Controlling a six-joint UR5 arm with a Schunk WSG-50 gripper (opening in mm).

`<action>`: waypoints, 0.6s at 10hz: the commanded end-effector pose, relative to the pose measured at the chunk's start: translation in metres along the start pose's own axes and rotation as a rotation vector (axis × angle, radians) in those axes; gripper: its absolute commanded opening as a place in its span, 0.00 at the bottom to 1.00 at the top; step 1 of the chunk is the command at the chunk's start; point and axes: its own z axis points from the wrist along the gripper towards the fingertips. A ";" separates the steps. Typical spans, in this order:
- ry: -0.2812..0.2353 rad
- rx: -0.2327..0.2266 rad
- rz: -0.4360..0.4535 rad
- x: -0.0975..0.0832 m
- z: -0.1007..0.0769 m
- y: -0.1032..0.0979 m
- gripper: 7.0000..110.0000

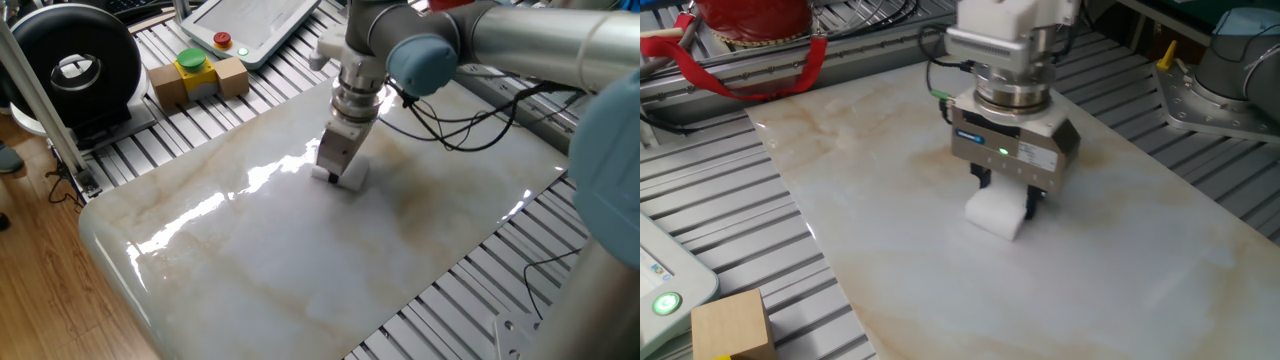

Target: Clean the tabletop with a sponge

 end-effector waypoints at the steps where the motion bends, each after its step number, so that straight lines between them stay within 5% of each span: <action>1: -0.017 -0.017 0.038 0.001 0.002 0.019 0.00; 6: -0.012 -0.042 0.047 0.009 -0.006 0.030 0.00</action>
